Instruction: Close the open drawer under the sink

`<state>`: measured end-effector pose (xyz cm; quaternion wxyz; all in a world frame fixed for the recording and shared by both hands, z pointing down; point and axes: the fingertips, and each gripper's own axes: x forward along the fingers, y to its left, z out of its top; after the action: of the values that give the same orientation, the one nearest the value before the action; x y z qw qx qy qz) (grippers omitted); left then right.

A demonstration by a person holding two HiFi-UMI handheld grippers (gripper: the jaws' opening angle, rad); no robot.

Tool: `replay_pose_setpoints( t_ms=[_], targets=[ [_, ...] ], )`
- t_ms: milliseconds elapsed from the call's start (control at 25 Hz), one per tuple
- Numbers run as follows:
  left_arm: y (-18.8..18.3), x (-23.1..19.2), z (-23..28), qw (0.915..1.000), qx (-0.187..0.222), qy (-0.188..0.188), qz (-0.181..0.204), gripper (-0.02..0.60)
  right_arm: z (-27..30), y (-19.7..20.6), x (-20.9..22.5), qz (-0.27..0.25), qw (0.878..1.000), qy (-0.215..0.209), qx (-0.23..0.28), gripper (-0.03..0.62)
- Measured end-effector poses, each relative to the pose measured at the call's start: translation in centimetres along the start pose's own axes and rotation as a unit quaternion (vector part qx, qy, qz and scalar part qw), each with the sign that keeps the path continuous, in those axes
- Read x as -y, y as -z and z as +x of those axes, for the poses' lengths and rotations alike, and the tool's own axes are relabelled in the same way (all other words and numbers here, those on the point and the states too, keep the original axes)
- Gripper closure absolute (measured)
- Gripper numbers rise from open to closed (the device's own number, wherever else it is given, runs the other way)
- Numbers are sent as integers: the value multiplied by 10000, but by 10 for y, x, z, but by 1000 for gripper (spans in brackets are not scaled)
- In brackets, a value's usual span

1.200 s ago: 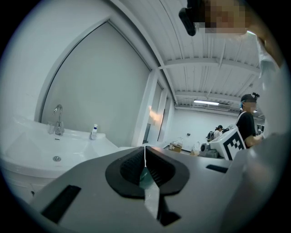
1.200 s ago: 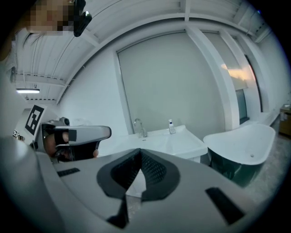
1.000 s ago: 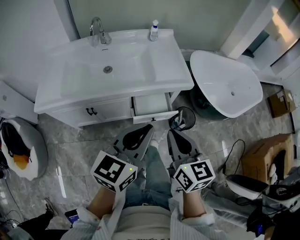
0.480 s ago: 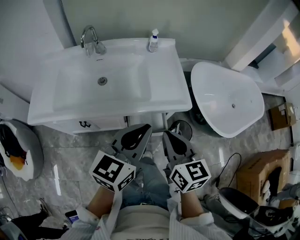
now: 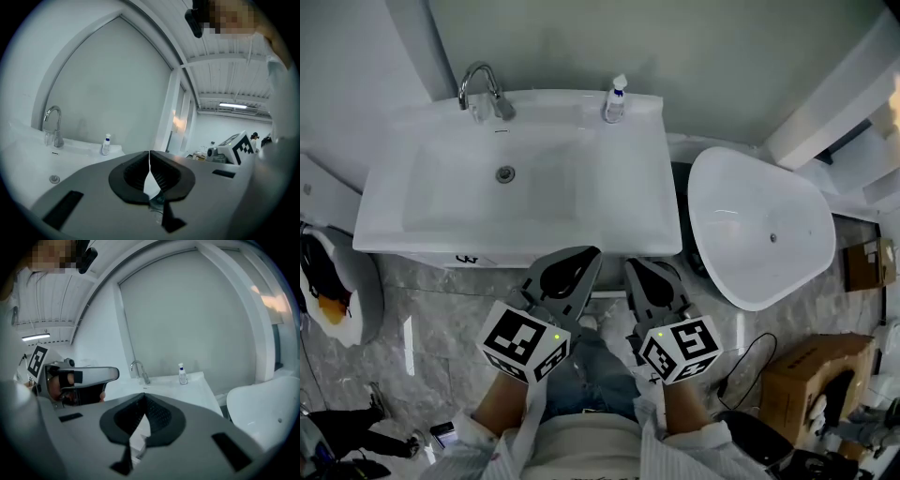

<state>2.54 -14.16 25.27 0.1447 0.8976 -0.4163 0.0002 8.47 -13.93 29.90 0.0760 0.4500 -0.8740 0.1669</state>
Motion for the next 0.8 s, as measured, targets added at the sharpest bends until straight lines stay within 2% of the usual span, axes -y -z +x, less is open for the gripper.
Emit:
replay_pose_setpoints(
  t_ms=[120,400,800],
  targets=[
    [4,-5,10,10000,-49,-59,-5,560,11,4,9,1,9999,-69,-98,585],
    [17,-4,15,9997,-218,98,9,560,14,14,15,69,9999,41,-135,585],
    [42,-9,-8,9994,-330,113,20,560,9,44,6,113,9994,260,-220,585]
  ],
)
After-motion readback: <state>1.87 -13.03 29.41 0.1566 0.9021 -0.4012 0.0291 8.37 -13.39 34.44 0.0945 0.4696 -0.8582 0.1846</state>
